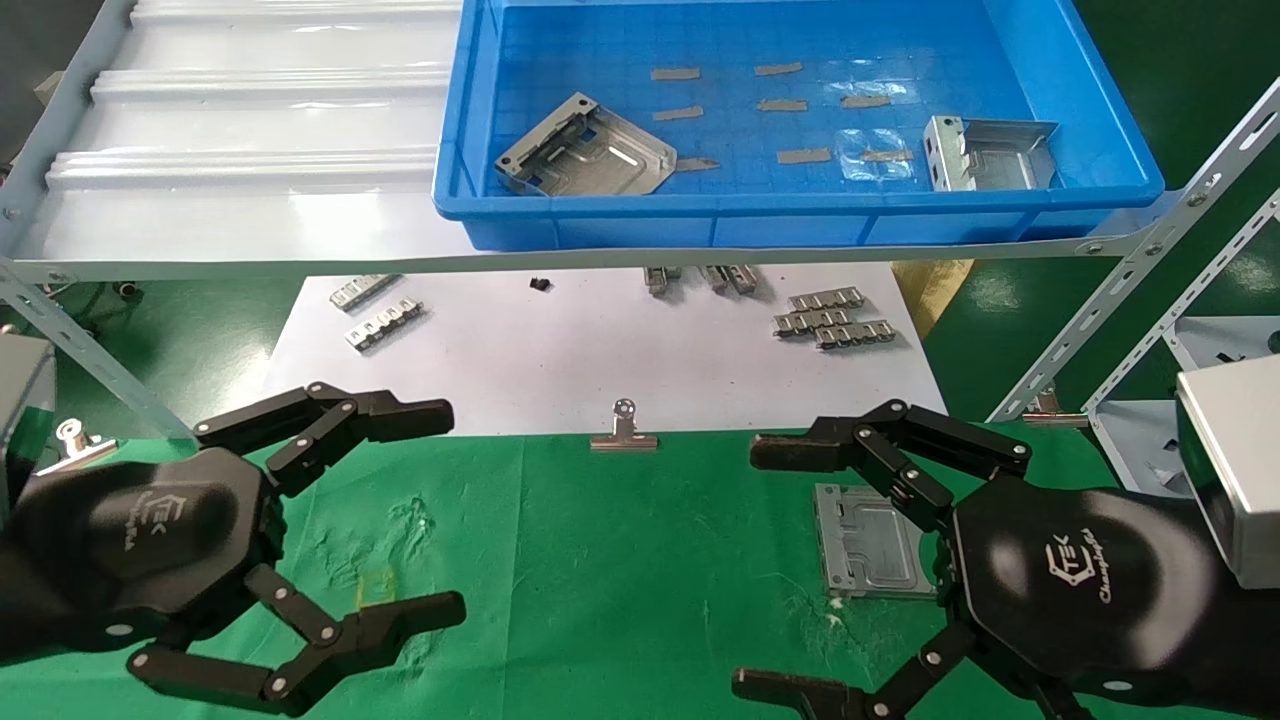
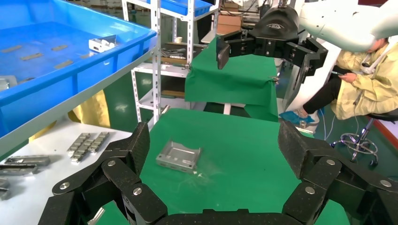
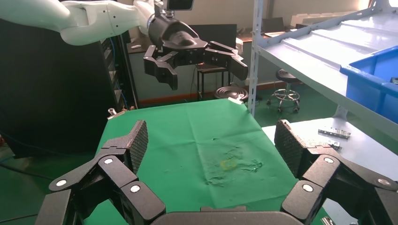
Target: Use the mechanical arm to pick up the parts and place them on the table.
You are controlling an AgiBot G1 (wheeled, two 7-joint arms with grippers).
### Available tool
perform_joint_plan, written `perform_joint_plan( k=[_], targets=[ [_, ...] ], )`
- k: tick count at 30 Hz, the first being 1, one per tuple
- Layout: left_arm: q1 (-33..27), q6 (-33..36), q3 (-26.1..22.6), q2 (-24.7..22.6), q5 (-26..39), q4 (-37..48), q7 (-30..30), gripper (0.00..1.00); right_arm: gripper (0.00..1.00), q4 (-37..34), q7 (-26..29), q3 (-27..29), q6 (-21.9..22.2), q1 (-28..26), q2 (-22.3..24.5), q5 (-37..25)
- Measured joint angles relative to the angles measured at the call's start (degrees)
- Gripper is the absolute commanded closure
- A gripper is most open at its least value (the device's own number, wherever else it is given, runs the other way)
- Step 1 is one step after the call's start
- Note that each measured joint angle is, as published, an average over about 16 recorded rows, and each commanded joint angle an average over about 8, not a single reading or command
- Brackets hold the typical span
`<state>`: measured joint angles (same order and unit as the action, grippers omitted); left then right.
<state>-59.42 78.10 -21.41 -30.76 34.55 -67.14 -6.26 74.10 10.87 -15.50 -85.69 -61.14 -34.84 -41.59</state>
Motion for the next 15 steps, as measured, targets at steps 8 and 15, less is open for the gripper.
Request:
perform_joint_plan(
  k=[8,15],
  targets=[
    [0.0,0.0,0.0,0.0,0.0,0.0,0.0,0.00,0.00,0.6,0.3,0.6,0.1,0.5,0.2,0.3],
    [0.0,0.0,0.0,0.0,0.0,0.0,0.0,0.00,0.00,0.0,0.1,0.0,0.1,0.1,0.0,0.0]
  ],
)
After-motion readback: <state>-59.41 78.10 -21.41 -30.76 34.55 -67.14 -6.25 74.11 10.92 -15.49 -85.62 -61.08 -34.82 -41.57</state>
